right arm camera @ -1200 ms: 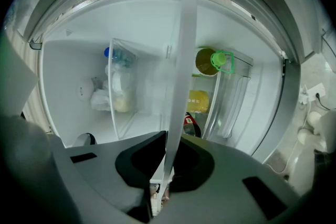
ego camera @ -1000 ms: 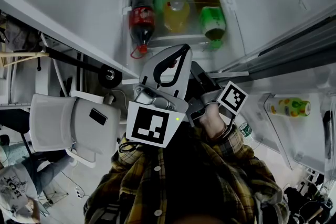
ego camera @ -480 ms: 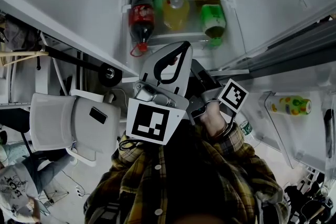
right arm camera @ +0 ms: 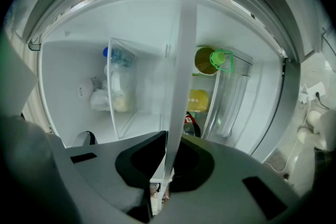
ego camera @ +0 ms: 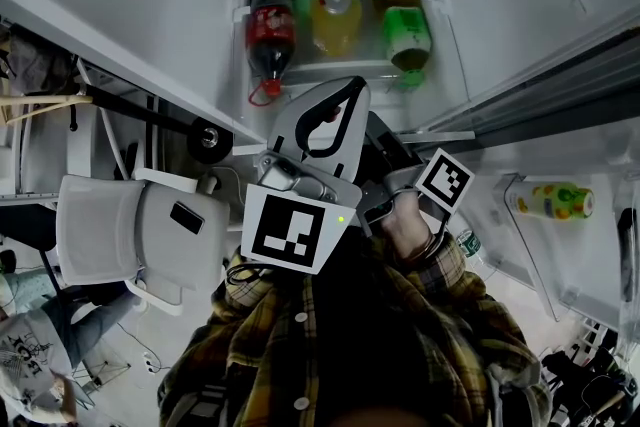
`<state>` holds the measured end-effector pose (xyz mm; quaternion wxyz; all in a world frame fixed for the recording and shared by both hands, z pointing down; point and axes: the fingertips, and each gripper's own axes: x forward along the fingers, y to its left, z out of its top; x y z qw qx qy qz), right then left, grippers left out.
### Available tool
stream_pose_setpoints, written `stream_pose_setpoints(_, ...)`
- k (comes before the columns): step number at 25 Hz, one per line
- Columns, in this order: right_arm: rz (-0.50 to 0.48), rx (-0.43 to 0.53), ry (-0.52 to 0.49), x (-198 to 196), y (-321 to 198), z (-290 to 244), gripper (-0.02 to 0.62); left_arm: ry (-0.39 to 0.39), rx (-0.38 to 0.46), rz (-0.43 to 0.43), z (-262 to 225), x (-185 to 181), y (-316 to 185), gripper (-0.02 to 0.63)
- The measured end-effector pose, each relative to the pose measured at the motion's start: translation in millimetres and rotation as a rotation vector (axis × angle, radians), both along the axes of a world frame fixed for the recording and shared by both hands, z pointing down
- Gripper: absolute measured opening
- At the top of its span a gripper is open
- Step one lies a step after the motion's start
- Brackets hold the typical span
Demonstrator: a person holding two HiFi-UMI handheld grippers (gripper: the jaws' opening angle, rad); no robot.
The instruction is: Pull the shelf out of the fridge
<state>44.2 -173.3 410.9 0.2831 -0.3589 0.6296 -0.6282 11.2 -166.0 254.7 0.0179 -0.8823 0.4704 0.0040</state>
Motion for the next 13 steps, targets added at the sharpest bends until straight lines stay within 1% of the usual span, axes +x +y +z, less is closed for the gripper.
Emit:
stream_pose_setpoints(7, -0.005, -0.002, 0.001, -0.5, 0.1, -0.1, 0.026, 0.004, -0.009, 0.014, 2.0, 1.4, -2.1, 0.003)
stream_pose_setpoints(13, -0.006, -0.001, -0.001, -0.5, 0.0, -0.6, 0.026, 0.006, -0.002, 0.007, -1.3, -1.4, -4.5, 0.003)
